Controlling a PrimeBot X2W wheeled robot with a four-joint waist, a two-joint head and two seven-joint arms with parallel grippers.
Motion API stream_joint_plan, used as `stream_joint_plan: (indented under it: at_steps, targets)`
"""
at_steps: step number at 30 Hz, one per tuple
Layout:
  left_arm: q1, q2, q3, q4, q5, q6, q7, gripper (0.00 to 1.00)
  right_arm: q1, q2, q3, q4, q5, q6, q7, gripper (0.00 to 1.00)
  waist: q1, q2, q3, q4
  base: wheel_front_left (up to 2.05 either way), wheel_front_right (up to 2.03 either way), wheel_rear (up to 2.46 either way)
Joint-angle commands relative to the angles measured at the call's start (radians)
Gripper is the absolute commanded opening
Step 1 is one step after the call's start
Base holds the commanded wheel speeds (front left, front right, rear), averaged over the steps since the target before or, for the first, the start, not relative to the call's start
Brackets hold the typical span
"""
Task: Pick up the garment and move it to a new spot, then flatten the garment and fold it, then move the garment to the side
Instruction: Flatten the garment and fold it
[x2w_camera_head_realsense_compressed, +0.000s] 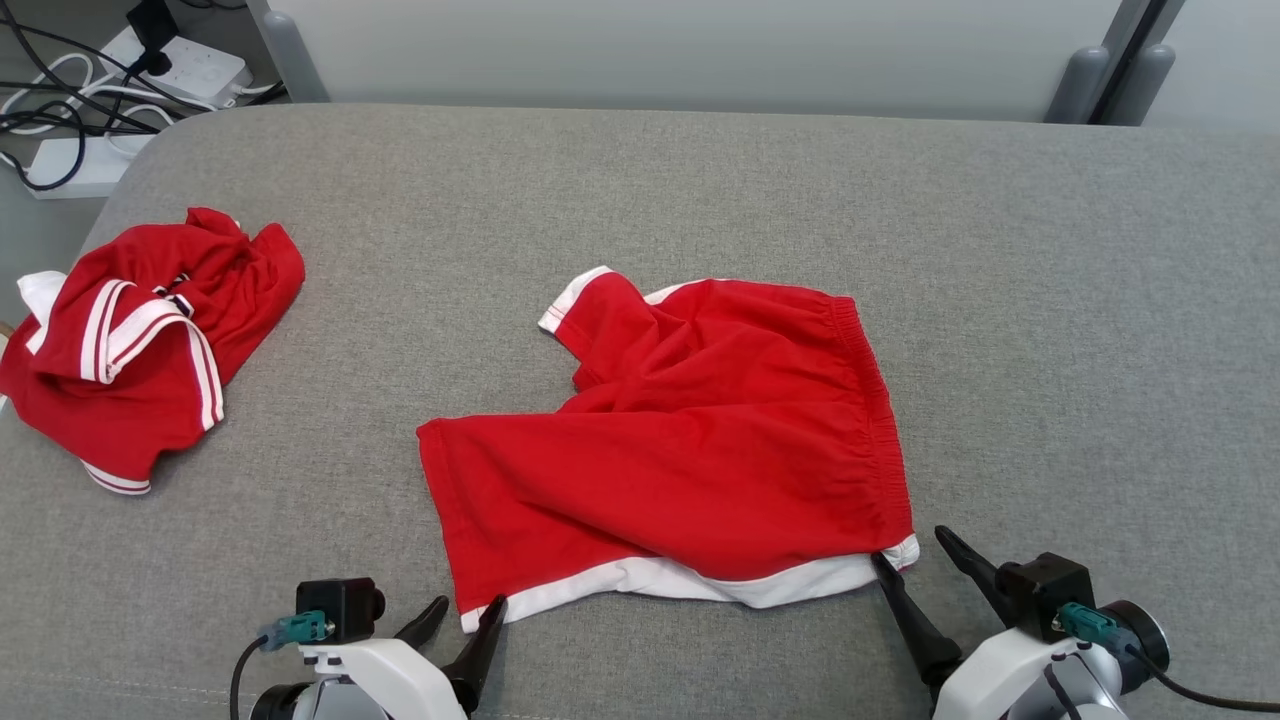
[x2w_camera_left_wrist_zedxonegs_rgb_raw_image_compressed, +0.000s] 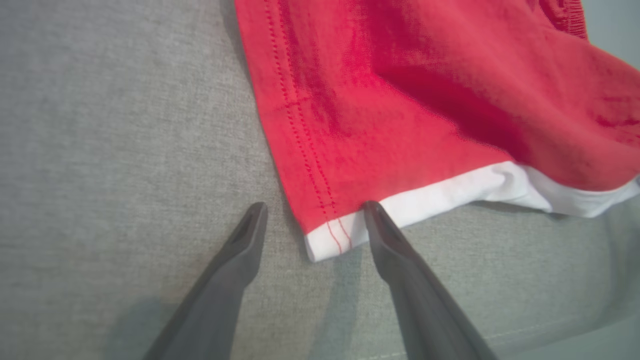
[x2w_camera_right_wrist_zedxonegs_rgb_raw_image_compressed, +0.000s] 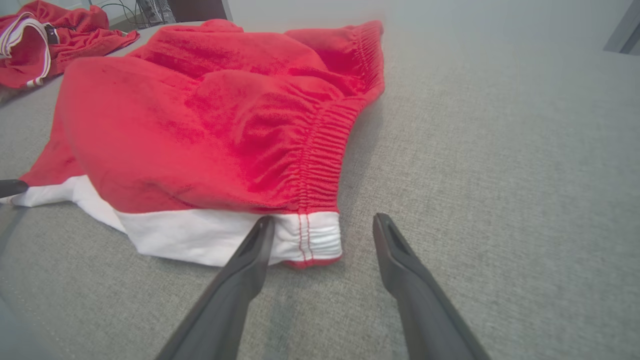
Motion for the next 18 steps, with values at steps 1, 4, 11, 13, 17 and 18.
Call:
stream_joint_plan:
  at_steps: [1, 4, 11, 13, 17, 18]
  targets:
    - [-0.031, 0.008, 0.016, 0.005, -0.01, -0.011, 0.018, 0.0, -0.023, -0.008, 0.024, -0.01, 0.006, 0.004, -0.019, 0.65, 0.0, 0.0, 0.0, 0.0, 0.0, 0.0, 0.0]
    - [-0.028, 0.004, 0.011, 0.017, -0.023, -0.026, 0.032, 0.0, -0.032, -0.009, 0.035, 0.008, 0.017, 0.004, -0.019, 0.0, 0.0, 0.0, -0.002, 0.0, 0.0, 0.0, 0.0]
    - [0.011, 0.027, 0.021, -0.037, -0.048, -0.027, 0.043, 0.0, -0.015, -0.023, 0.025, 0.012, 0.046, 0.004, -0.028, 0.0, 0.0, 0.0, -0.017, -0.002, 0.0, 0.0, 0.0]
    - [0.037, 0.044, 0.024, -0.079, -0.054, -0.016, 0.054, 0.0, 0.004, -0.026, 0.011, -0.001, 0.056, 0.004, -0.031, 0.0, 0.0, 0.0, -0.023, -0.003, 0.0, 0.0, 0.0]
    - [0.119, 0.098, 0.02, -0.221, -0.069, 0.022, 0.11, 0.0, 0.075, -0.04, -0.031, -0.059, 0.062, 0.004, -0.017, 0.0, 0.0, 0.0, -0.027, -0.009, 0.0, 0.0, 0.0]
    - [0.143, 0.113, 0.023, -0.268, -0.074, 0.034, 0.121, 0.0, 0.099, -0.044, -0.042, -0.082, 0.063, 0.004, -0.009, 0.0, 0.0, 0.0, -0.025, -0.01, 0.0, 0.0, 0.0]
